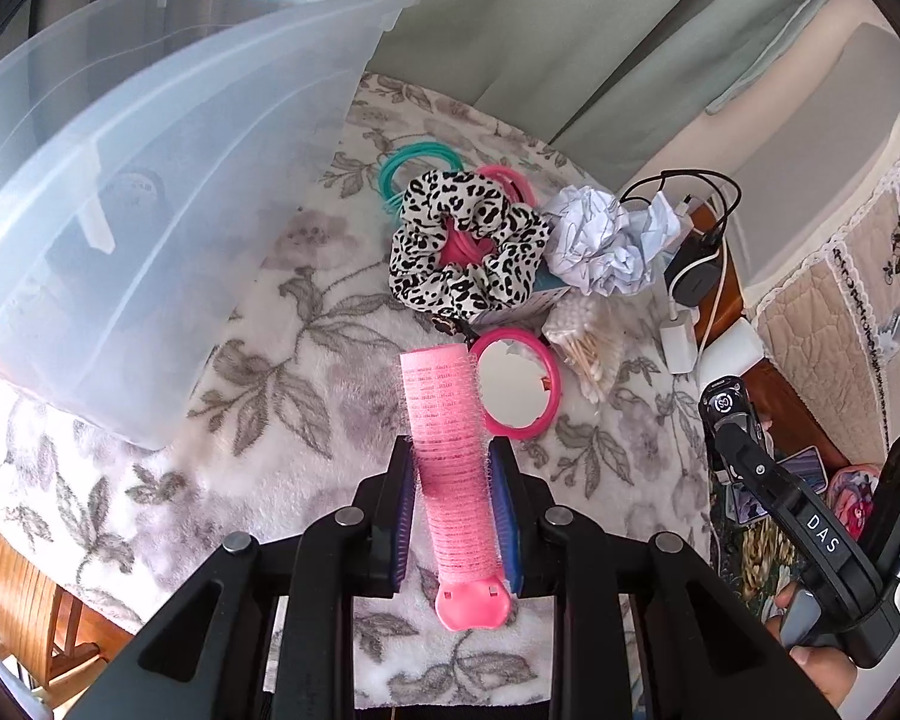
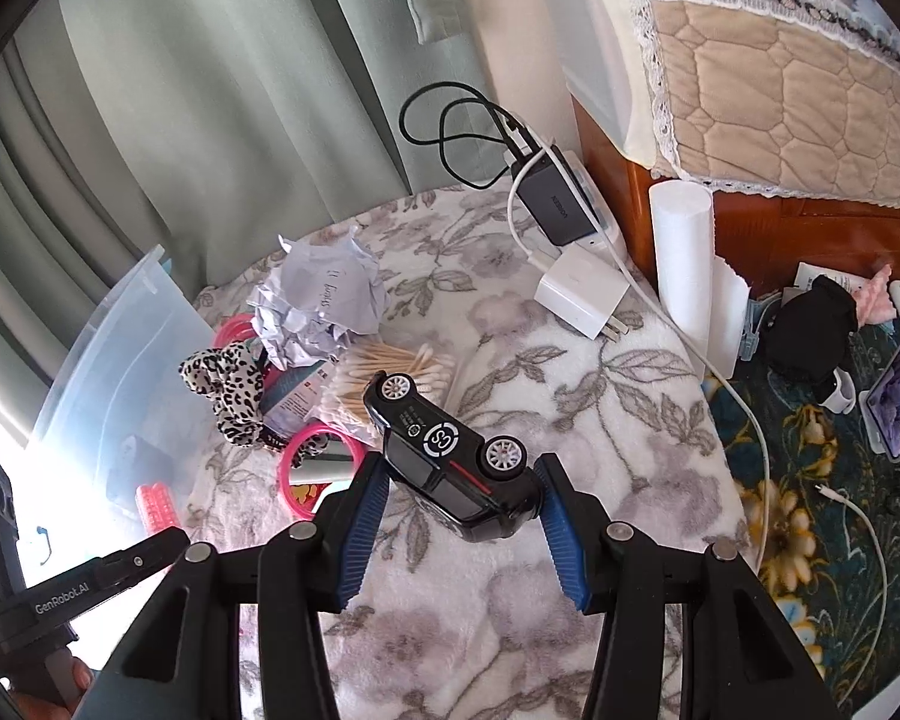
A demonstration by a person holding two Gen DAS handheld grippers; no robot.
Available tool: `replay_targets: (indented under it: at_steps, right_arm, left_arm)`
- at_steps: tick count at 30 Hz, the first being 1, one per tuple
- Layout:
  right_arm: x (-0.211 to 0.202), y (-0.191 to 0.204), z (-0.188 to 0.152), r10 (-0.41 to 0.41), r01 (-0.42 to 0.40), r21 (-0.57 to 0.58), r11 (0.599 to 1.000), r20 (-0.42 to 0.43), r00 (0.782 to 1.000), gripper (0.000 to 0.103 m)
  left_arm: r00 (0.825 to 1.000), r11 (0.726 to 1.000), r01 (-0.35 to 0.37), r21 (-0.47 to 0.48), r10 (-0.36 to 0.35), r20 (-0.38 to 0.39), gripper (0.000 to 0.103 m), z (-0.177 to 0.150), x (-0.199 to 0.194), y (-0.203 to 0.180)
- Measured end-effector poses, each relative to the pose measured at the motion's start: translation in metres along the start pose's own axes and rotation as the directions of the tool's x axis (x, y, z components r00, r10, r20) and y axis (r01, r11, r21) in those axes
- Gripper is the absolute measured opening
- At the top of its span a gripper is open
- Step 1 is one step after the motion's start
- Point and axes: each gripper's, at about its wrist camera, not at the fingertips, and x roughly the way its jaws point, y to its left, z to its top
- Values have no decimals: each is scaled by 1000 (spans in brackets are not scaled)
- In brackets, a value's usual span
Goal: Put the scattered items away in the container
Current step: 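Grasp the pink roller clip with the left tool while the right tool grasps the black toy car, then carry the pink roller clip and toy car over the clear box with both tools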
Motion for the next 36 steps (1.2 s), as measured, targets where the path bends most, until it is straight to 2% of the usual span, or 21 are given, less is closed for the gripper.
replay_targets:
  at_steps: [6,14,18,24,32,36]
  right_arm:
    - [-26,19,8,22,-20,-30,999,62,998,53]
    - [-63,58,17,65,-50,-110,993,138,988,53]
    - [-77,79,21,88,-63,-151,986,169,982,53]
    - [-96,110,24,126,-82,-208,975,208,970,53]
    - [-108,146,23,181,-115,-276,954,224,958,53]
    - [-108,166,26,212,-137,-309,941,223,952,53]
  left_arm:
    - [995,999,32,40,-36,96,25,23,-11,-1]
    - [970,994,61,93,-81,231,25,30,-54,-6]
    - [948,991,77,106,-105,301,25,36,-80,-3]
    - [914,992,72,101,-106,392,25,43,-109,12]
    - [856,994,66,93,-104,507,25,52,-148,32]
    - [845,996,64,55,-84,528,25,58,-154,52]
